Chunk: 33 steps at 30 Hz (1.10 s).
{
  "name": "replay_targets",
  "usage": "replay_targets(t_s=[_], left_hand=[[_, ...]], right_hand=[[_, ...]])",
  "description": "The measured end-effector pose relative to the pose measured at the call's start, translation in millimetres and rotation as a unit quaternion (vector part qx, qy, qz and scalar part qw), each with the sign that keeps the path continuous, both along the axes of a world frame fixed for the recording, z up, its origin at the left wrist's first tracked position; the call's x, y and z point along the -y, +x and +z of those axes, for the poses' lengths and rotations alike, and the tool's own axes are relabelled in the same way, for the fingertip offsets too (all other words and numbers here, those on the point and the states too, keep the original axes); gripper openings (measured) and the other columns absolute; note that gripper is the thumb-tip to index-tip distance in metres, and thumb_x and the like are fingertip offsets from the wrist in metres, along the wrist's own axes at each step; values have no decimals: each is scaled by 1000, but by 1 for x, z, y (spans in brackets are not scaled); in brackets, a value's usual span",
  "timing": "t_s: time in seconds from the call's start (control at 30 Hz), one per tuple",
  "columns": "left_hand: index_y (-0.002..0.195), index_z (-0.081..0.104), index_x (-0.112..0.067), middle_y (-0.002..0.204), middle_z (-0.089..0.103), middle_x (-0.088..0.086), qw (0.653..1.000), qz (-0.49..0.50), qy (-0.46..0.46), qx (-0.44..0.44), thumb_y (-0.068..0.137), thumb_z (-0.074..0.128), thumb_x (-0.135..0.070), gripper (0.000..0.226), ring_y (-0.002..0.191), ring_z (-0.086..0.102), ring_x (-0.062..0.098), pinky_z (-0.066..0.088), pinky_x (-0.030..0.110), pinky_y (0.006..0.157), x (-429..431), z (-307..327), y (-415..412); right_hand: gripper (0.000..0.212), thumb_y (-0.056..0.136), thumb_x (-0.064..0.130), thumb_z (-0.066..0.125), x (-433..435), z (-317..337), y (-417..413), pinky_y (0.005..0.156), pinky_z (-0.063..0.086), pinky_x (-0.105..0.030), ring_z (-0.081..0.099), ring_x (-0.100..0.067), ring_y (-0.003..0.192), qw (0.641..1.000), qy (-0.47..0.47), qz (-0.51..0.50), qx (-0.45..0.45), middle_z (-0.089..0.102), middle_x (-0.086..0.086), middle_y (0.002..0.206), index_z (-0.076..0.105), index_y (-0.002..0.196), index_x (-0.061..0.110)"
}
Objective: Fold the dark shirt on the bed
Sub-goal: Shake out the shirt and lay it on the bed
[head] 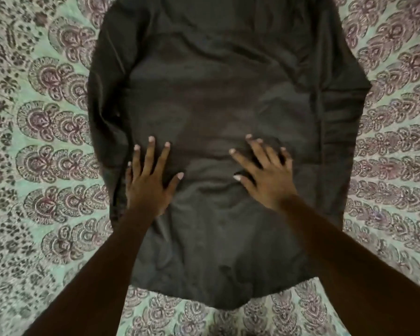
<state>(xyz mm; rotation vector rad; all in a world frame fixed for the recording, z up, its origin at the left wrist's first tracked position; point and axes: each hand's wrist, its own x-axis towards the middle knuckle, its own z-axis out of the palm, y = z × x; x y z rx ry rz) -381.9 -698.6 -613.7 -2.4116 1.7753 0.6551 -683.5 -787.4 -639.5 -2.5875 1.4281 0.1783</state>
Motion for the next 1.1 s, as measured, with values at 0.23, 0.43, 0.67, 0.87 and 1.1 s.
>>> replay_targets(t_s=[0.23,0.43,0.67,0.87,1.1], left_hand=[[162,26,-23,172,14,10,992,127,8,-7,95,61,-45,78,151,24,45,36,66,111,-44,15,-17],[162,25,-23,174,2,6,983,163,70,-37,92,67,-35,83,158,8,42,28,65,118,-101,31,-35],[155,35,-42,172,3,1,945,308,80,-81,89,73,-30,78,154,14,45,28,73,113,-123,51,-43],[155,34,-34,156,30,18,940,330,59,-58,92,71,-27,74,123,54,48,48,55,99,-131,60,-31],[144,34,-15,127,65,28,911,386,140,-37,97,69,-33,62,116,62,51,49,59,94,-155,61,-7]], right_hand=[[72,95,65,44,-42,16,-7,104,33,-65,29,-46,141,985,3,-173,-20,18,-18,167,31,158,32],[51,94,52,55,-108,29,-16,94,45,-61,39,-44,127,986,76,-149,-15,35,-16,154,49,141,34],[51,94,49,61,-158,44,-17,99,44,-66,35,-45,135,984,147,-102,-2,31,-15,161,53,142,34],[68,94,60,50,-188,51,-30,105,28,-77,19,-51,145,927,182,-328,11,9,-10,169,29,157,44],[58,99,51,58,-201,69,-74,112,21,-74,15,-50,148,887,200,-417,-1,12,-7,169,40,152,40]])
